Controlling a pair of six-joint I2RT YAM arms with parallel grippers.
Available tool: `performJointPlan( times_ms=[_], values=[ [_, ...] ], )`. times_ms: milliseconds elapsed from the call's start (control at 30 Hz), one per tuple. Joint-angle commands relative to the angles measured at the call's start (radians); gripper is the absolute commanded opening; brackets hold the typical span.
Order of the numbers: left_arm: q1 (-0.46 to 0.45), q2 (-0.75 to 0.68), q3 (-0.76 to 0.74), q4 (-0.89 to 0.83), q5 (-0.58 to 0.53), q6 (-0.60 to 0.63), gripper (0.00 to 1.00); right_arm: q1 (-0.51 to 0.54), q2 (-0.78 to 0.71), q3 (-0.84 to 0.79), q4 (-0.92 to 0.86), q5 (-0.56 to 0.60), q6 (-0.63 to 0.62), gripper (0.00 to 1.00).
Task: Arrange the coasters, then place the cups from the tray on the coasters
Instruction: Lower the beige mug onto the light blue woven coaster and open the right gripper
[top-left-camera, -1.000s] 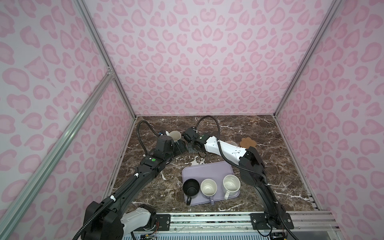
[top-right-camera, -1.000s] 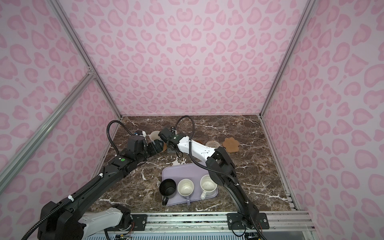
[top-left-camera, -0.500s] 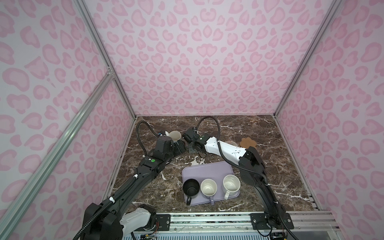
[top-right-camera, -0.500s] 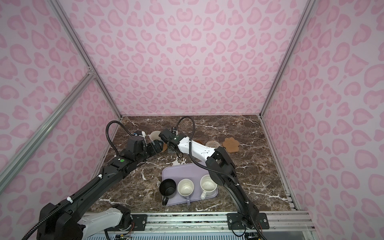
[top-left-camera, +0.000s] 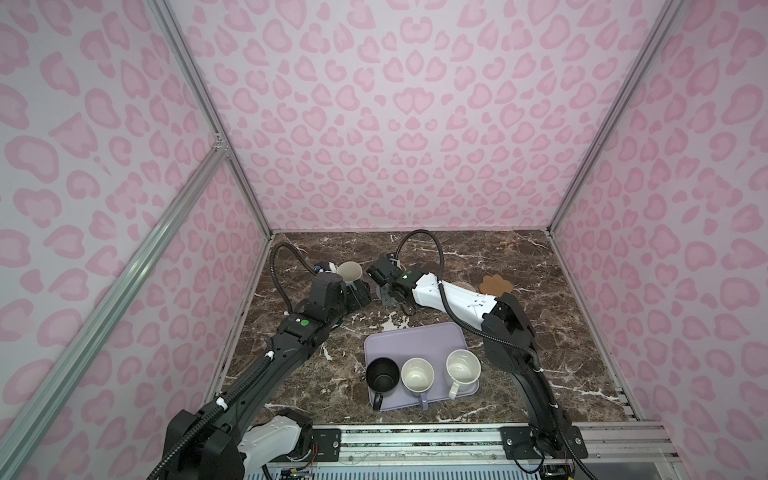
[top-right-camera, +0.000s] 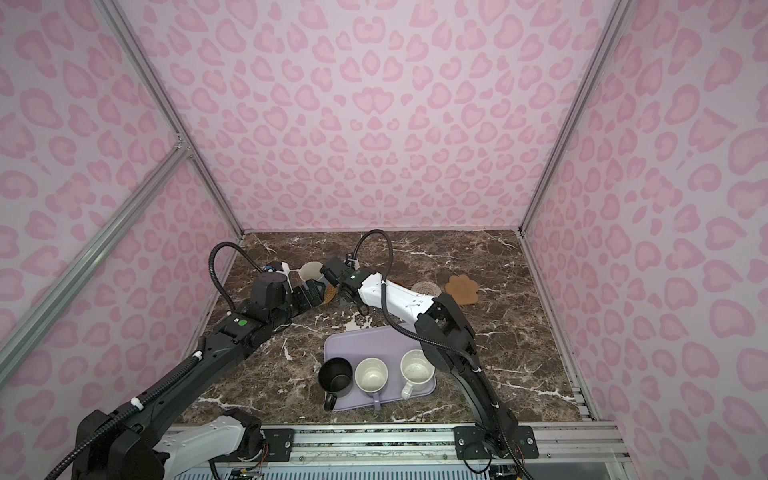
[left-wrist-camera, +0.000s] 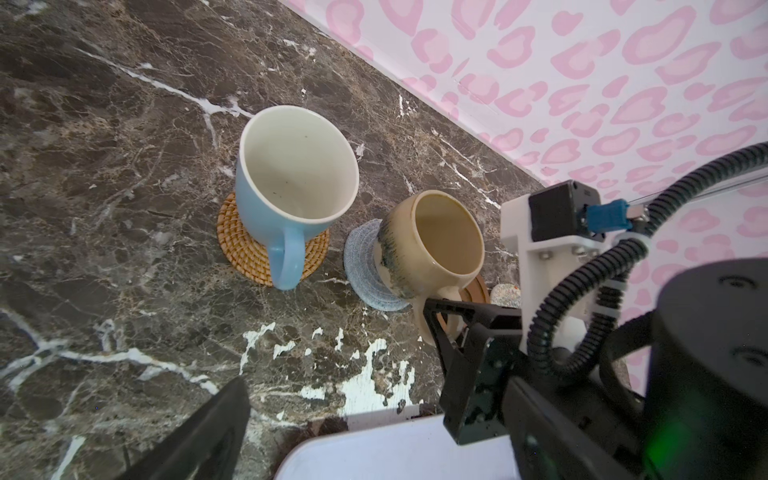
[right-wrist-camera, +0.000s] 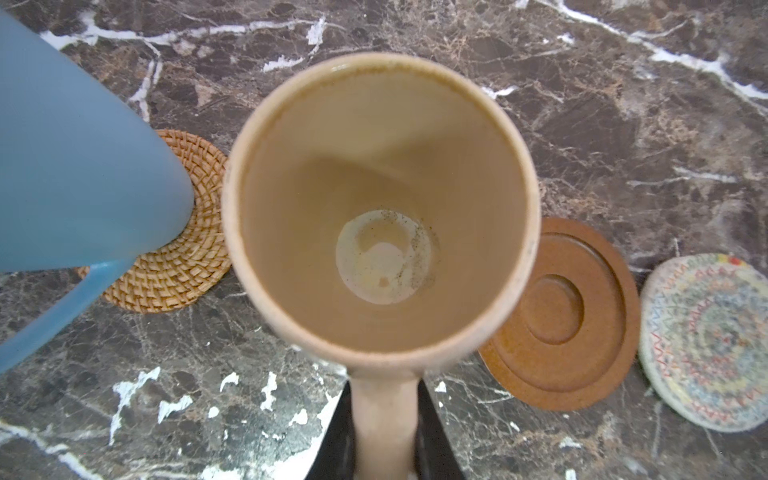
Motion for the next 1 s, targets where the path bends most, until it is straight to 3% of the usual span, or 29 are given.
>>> performJointPlan(
  times_ms=[0,433,833,967],
  values=[
    [0.001,0.001,-0.004,0.021,-0.004,-0.008,0.97,-0.001,0.011,0.0,0.026,0.03,0.0,0.0],
    [0.001,0.014,-0.006,0.03,0.002,-0.021,0.97,0.0,0.048,0.02,-0.018,-0.052,0.025,0.0],
    [0.0,-0.006,-0.011,0.026,-0.009,-0.025,0.97,-0.014,0.039,0.03,-0.031,-0.142,0.024,0.4],
    [0.0,-0.011,-0.012,0.026,-0.006,-0.027,0.97,-0.014,0.03,0.03,-0.046,-0.139,0.018,0.46]
  ],
)
